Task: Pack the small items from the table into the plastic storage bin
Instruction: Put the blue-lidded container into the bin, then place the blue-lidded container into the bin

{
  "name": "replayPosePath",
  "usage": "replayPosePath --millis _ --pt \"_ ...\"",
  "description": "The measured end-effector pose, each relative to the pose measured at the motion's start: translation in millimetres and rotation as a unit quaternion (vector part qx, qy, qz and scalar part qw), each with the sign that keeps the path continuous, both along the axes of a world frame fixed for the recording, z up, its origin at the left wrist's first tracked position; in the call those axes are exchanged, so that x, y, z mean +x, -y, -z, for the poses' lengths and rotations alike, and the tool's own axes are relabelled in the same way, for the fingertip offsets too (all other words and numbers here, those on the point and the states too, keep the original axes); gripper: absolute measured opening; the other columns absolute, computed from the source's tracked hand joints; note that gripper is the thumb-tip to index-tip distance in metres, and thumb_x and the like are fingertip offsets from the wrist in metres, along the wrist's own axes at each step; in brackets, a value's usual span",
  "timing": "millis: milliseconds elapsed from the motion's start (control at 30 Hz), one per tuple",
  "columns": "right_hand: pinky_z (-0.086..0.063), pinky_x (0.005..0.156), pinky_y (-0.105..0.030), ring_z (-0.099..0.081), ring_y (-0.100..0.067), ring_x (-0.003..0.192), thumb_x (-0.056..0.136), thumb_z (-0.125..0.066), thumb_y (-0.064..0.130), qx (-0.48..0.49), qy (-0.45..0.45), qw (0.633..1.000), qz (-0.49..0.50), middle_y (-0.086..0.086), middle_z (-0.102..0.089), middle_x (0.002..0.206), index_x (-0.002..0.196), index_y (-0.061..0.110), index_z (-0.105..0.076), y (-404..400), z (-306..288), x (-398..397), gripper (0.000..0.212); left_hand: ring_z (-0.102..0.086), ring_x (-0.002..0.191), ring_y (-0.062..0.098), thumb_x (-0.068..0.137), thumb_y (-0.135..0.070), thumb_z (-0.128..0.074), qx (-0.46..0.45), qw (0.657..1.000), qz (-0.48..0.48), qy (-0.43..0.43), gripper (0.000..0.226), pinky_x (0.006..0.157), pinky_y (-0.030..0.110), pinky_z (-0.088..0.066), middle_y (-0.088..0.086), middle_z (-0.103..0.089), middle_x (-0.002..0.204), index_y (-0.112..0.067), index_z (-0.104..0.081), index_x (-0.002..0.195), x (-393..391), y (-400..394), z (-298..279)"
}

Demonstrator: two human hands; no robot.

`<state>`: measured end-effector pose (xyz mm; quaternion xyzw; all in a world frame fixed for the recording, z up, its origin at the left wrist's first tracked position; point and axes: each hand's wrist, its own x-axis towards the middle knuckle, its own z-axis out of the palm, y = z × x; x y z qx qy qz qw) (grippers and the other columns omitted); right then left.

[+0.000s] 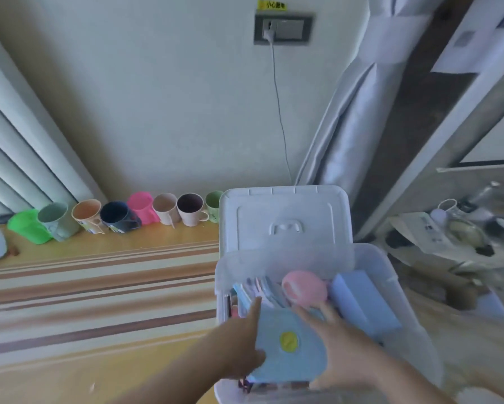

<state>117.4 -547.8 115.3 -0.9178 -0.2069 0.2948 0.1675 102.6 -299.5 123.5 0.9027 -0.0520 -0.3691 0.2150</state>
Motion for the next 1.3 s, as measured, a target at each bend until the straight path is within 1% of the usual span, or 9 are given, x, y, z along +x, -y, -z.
replayPosePath --millis 67,133,233,433,633,833,967,1100,1300 --pt "-0.048 0.104 -0.031 -0.044 -0.007 0.135 0.052 -0.083 0.060 0.025 -0.033 0.999 -0.028 0.033 0.002 0.148 0.152 0.066 -0.002 6.7 18.3 -2.1 0.129 -0.057 0.121 0.033 0.091 -0.043 -0.062 0.037 0.999 0.013 -0.032 0.101 0.089 0.036 -0.045 0.017 -0.049 0.143 -0.027 0.011 0.160 -10.2 10.0 4.9" --pt "-0.046 0.108 -0.035 -0.040 -0.006 0.132 0.052 -0.081 0.065 0.043 -0.054 0.997 -0.026 0.036 -0.003 0.140 0.136 0.081 0.006 8.8 27.7 -0.3 0.122 -0.055 0.123 0.035 0.088 -0.044 -0.066 0.061 0.998 0.009 0.013 0.093 0.092 0.038 -0.046 0.015 -0.039 0.145 -0.023 -0.008 0.158 -11.6 13.8 12.5" --pt "-0.046 0.106 -0.042 -0.037 -0.008 0.128 0.055 -0.073 0.066 0.064 -0.063 0.995 -0.031 0.027 -0.012 0.140 0.125 0.086 0.016 6.9 38.8 4.6 0.115 -0.052 0.122 0.036 0.084 -0.049 -0.069 0.074 0.996 0.024 0.040 0.077 0.097 0.042 -0.045 0.010 -0.035 0.138 -0.022 -0.030 0.144 -5.3 16.6 16.9" --pt "-0.044 0.106 -0.033 -0.046 -0.006 0.125 0.084 -0.069 0.055 0.104 -0.051 0.993 -0.021 0.020 -0.028 0.138 0.160 0.045 -0.028 15.8 52.3 17.8 0.087 -0.056 0.115 0.021 0.082 -0.054 -0.067 0.021 0.999 -0.025 -0.005 0.068 0.097 0.033 -0.048 -0.003 -0.042 0.128 -0.046 -0.039 0.143 6.8 15.6 20.6" --pt "-0.039 0.109 -0.028 -0.043 -0.008 0.129 0.092 -0.068 0.046 0.090 -0.064 0.992 -0.059 0.019 -0.027 0.146 0.162 0.046 -0.018 23.7 59.1 25.1 0.086 -0.054 0.125 0.030 0.086 -0.038 -0.076 0.072 0.997 0.034 0.000 0.076 0.102 0.041 -0.046 0.003 -0.044 0.138 -0.040 -0.033 0.148 15.3 28.2 35.4" --pt "-0.037 0.112 -0.028 -0.042 -0.006 0.133 0.088 -0.076 0.050 0.098 -0.084 0.991 -0.042 0.023 -0.030 0.148 0.160 0.045 -0.026 27.0 53.1 39.2 0.088 -0.053 0.124 0.024 0.086 -0.052 -0.073 0.095 0.989 0.108 0.034 0.063 0.103 0.039 -0.044 0.000 -0.051 0.132 -0.040 -0.046 0.142 44.7 21.8 33.6" --pt "-0.040 0.111 -0.030 -0.046 -0.007 0.132 0.093 -0.068 0.051 0.108 0.033 0.993 0.033 0.022 -0.040 0.148 0.152 0.041 -0.046 50.1 23.7 82.5 0.063 -0.058 0.112 0.010 0.093 -0.045 -0.065 0.010 0.982 0.026 0.186 0.038 0.100 0.031 -0.049 -0.008 -0.058 0.127 -0.041 -0.058 0.131 101.0 11.5 12.7" --pt "-0.045 0.107 -0.040 -0.056 -0.025 0.124 0.092 -0.072 0.040 0.080 0.199 0.971 0.103 0.001 -0.058 0.134 0.136 0.024 -0.066 92.9 13.3 156.5 0.047 -0.059 0.105 0.014 0.092 -0.036 -0.068 -0.024 0.954 -0.059 0.292 0.030 0.096 0.036 -0.050 -0.004 -0.057 0.128 -0.037 -0.064 0.122 162.5 -8.1 9.2" --pt "-0.041 0.105 -0.041 -0.047 -0.033 0.132 0.099 -0.063 0.045 -0.032 0.190 0.972 0.138 -0.005 -0.049 0.147 0.148 0.022 -0.054 110.8 20.0 256.9 0.055 -0.054 0.125 0.030 0.090 -0.035 -0.068 0.101 0.948 -0.082 0.289 0.040 0.102 0.047 -0.045 0.006 -0.053 0.138 -0.033 -0.061 0.130 241.9 -37.8 49.3"
